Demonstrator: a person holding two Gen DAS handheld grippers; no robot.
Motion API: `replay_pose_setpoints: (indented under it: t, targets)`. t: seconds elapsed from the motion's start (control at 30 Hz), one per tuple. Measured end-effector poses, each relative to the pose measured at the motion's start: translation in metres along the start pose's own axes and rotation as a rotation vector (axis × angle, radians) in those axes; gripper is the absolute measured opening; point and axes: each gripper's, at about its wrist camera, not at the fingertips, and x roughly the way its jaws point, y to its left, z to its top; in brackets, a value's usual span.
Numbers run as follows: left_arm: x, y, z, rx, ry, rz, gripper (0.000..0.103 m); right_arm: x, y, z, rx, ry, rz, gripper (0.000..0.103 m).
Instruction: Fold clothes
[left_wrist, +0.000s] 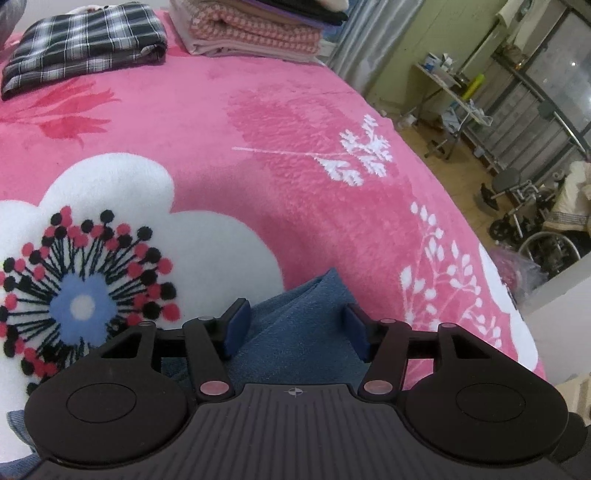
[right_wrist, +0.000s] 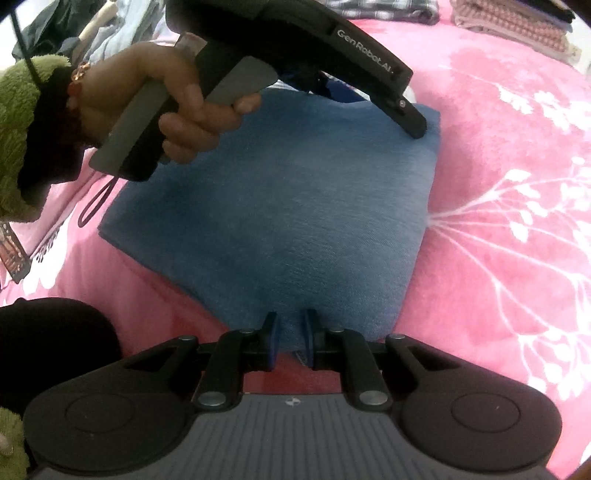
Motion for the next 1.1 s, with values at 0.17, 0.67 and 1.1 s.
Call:
replay_pose_setpoints:
  t: [0.17, 0.67, 1.1]
  targets:
    - [-0.020, -0.007, 0.000, 0.031, -0.044, 0.064, 0.057, -0.006, 0.000, -0.014, -0.006, -0.066, -0.011, 0.015]
    - [-0.179, -0.015, -0.072, -0.019, -0.229, 0.481, 0.056, -0.003, 0.006, -0.031, -0.039, -0.208, -0.050, 0.015]
    - [-0.127, -0.052, -0.169, 0.131, -0.056, 0.536, 0.044, -0.006, 0.019, -0.026, -0.063, -0.167, -0.139, 0.015]
